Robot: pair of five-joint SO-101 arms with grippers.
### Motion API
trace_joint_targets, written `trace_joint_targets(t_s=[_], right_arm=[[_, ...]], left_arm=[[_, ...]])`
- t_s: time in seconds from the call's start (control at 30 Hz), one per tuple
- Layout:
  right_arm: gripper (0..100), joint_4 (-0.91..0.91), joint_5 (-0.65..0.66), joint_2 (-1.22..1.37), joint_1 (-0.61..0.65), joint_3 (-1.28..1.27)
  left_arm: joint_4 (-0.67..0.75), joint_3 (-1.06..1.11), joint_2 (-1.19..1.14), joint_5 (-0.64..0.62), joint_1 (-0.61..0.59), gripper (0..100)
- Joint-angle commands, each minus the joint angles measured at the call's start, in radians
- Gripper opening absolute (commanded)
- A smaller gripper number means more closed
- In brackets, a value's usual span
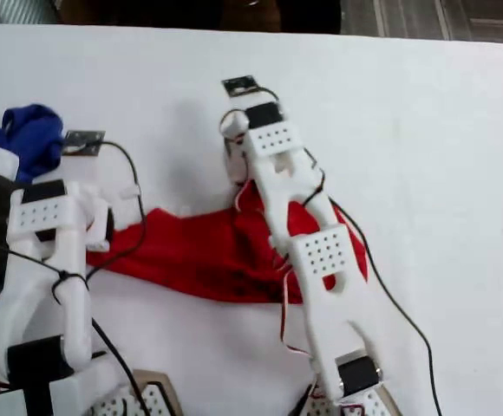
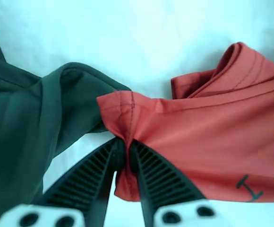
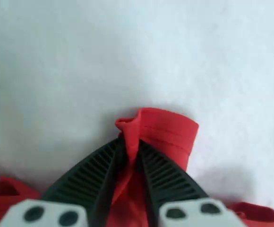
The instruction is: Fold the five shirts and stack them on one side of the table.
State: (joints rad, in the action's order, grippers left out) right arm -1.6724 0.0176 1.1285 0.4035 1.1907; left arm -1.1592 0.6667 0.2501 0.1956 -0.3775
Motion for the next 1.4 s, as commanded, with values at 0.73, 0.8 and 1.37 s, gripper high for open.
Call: trace_joint_targets(t_s=[0.73,0.8,1.37], right_arm=[[2.0,-0.096,0.222,-1.165,-0.22,-0.41],[2.0,-0.096,0.238,-1.265,-0.242,-0.462],[2.0,0.288,0.407,-1.472,-0.44,-0.687]], left_arm=[[-0.184,-0.541,0.051,-0.008,0.21,2],[-0.23,-0.591,0.051,-0.008,0.235,2],[-0.342,-1.069,0.043,-0.003,0.262,2]])
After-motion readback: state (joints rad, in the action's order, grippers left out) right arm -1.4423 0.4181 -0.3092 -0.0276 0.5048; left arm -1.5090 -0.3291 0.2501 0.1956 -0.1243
